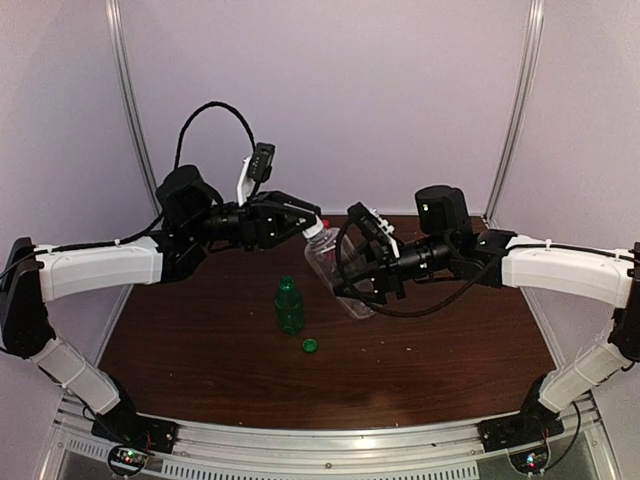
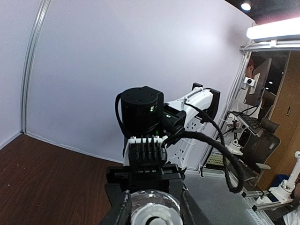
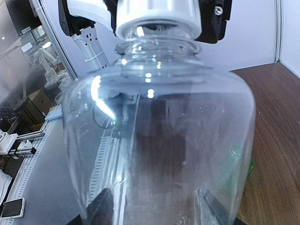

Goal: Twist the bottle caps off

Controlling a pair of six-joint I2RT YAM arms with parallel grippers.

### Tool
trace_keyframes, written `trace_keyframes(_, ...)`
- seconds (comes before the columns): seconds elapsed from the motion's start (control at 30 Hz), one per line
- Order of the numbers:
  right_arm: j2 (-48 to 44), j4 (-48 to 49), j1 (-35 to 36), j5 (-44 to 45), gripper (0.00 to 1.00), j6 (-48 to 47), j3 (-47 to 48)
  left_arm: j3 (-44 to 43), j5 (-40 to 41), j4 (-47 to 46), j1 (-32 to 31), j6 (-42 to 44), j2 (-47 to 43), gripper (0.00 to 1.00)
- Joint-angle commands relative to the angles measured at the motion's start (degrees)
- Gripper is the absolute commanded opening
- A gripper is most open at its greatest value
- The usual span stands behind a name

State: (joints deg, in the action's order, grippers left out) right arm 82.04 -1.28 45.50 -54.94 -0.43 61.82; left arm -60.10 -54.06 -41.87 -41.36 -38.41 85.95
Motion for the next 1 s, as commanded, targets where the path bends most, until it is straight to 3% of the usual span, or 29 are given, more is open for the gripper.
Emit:
trace_keyframes(0.0,-1.90,2.96,-0.28,2.19,0.52,0.35,0.40,0.45,-0.44,-1.85,-0.27,-0.23,0.67,0.30)
trace_keyframes(0.17,-2.86,2.60,-0.32,8.60,0.50,-0.06,0.42,-0.31,2.68,2.51,-0.22,0.15,0.09,0.12)
trace_keyframes(0.23,-3.29,2.35,-0.32,11.68,0.50,-0.77,0.28,-0.65,5.31,5.14,-0.29,0.56,-0.34,0.00)
trace_keyframes(0.47,-3.97,3.33,-0.25,23.96,0.47,-3.18,-2.14,-2.93,18.64,15.54,-1.95,0.67,-1.66,0.00)
trace_keyframes(0.6,-3.78,4.58,-0.15,30.79,0.46,-3.94,-3.51,-6.38,31.81,26.33,-4.89,1.58,-1.54,0.00)
trace_keyframes(0.7,-3.67,5.33,0.02,35.21,0.46,-4.22,-4.25,-6.81,40.21,28.56,-6.73,0.39,-1.33,0.00)
trace_keyframes(0.8,-3.82,5.84,0.25,38.36,0.46,-4.32,-4.85,-6.56,42.16,27.34,-6.97,-1.24,-1.01,0.03)
trace_keyframes(0.97,-3.98,5.23,0.16,35.52,0.47,-4.57,-4.49,-6.93,39.16,24.84,-6.91,0.28,-0.64,0.20)
